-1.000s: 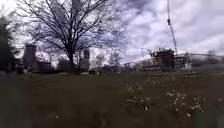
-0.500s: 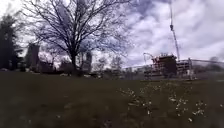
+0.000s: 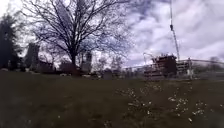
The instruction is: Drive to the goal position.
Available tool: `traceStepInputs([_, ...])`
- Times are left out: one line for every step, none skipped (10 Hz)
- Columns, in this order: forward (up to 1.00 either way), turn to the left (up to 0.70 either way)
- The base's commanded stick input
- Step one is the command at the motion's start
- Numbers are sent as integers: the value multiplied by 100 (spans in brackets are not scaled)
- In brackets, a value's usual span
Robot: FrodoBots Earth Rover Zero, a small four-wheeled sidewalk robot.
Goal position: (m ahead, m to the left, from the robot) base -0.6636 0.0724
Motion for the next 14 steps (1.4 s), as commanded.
traceStepInputs([70,15])
traceStepInputs([70,8])
traceStepInputs([70,2])
traceStepInputs([70,24])
traceStepInputs([70,27])
traceStepInputs([70,27])
traceStepInputs([70,27])
traceStepInputs([70,27])
traceStepInputs([67,26])
traceStepInputs([50,19])
traceStepInputs([34,13])
traceStepInputs([18,7])
traceStepInputs([1,1])
traceStepInputs([70,3])
